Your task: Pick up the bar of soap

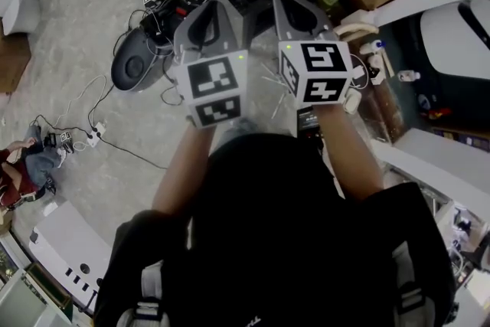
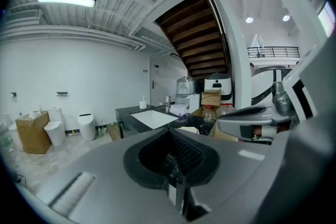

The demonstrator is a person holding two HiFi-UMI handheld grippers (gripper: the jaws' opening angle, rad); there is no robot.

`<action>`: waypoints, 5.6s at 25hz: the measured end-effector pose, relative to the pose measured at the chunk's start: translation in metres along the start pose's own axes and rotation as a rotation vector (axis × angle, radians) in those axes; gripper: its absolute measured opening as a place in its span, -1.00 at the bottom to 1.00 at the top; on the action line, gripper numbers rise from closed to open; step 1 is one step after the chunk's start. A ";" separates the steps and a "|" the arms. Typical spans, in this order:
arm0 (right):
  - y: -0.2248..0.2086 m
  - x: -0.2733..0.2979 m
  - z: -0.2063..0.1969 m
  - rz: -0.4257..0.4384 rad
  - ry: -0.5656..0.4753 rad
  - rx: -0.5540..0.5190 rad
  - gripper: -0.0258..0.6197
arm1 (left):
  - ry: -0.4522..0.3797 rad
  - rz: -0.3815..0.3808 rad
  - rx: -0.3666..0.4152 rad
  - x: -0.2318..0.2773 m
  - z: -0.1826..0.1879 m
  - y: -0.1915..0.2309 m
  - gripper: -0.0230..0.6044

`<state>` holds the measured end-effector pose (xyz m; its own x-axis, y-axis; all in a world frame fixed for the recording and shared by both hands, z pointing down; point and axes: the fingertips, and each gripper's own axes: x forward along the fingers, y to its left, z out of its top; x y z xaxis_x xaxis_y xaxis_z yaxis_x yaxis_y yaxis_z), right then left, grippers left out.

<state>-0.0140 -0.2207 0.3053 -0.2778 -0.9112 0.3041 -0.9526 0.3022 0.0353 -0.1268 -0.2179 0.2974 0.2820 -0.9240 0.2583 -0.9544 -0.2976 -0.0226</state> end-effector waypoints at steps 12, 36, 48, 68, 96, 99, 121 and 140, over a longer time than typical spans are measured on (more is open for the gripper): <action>-0.016 0.018 0.007 -0.058 0.005 -0.017 -0.88 | 0.004 -0.028 -0.005 0.020 0.001 0.018 -0.94; -0.110 0.155 0.023 0.007 0.046 -0.028 -0.87 | 0.069 0.000 0.004 0.182 0.023 0.011 -0.94; -0.176 0.240 0.011 0.096 0.161 -0.092 -0.87 | 0.116 0.031 0.008 0.280 0.031 0.008 -0.94; -0.189 0.290 -0.078 0.443 0.572 -0.378 -0.34 | 0.200 0.047 -0.006 0.345 0.010 0.014 -0.94; -0.173 0.290 -0.123 0.607 1.087 -0.556 -0.23 | 0.206 0.057 -0.026 0.353 0.012 0.018 -0.94; -0.178 0.291 -0.122 0.585 1.074 -0.568 -0.24 | 0.200 0.060 -0.022 0.351 0.014 0.014 -0.94; -0.160 0.294 -0.082 0.496 0.667 -0.254 -0.26 | 0.125 0.126 0.014 0.291 0.035 0.030 -0.94; -0.167 0.289 -0.084 0.426 0.722 -0.344 -0.39 | 0.110 0.107 0.017 0.297 0.043 0.036 -0.94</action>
<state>0.0747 -0.5108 0.4672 -0.3424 -0.3410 0.8755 -0.6652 0.7460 0.0304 -0.0728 -0.5135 0.3316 0.1652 -0.9190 0.3580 -0.9765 -0.2035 -0.0717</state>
